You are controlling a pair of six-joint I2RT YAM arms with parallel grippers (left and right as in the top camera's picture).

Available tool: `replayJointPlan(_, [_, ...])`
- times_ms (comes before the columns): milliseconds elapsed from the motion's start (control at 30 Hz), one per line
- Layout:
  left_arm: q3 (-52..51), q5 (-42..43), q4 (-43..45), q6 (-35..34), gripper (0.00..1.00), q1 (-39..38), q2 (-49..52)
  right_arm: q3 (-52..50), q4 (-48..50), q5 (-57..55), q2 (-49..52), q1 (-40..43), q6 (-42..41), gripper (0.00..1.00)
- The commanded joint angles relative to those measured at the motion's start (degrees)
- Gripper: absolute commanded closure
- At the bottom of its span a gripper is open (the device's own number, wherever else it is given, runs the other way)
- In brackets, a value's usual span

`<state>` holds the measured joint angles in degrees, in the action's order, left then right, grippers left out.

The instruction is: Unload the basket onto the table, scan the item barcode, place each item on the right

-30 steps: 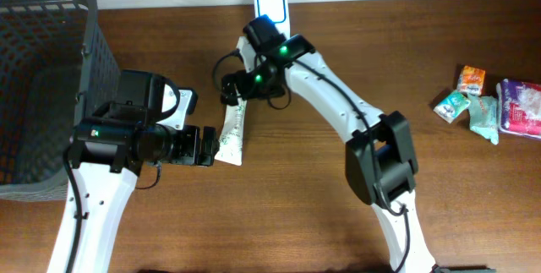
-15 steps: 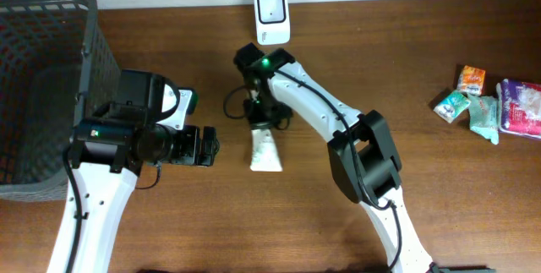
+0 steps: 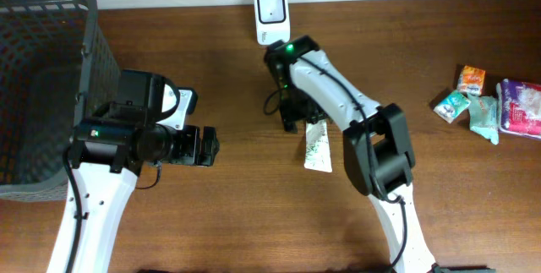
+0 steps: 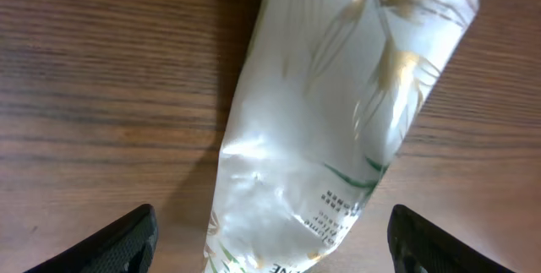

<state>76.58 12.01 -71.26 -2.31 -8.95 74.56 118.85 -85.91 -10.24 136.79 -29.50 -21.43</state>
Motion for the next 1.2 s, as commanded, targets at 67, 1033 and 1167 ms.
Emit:
replayJointPlan(67, [0.11, 0.17, 0.09, 1.31, 0.01, -0.15, -0.28, -0.57, 1.18, -14.67, -1.68, -5.7, -8.28, 0.18])
replayJointPlan(1033, [0.11, 0.17, 0.09, 1.31, 0.01, -0.15, -0.28, -13.31, 8.11, 49.07, -1.42, 21.42, 29.62, 0.9])
replayJointPlan(1167, [0.11, 0.17, 0.09, 1.31, 0.01, -0.15, -0.28, -13.68, 4.9, 42.53, -1.42, 26.64, 29.59, 0.41])
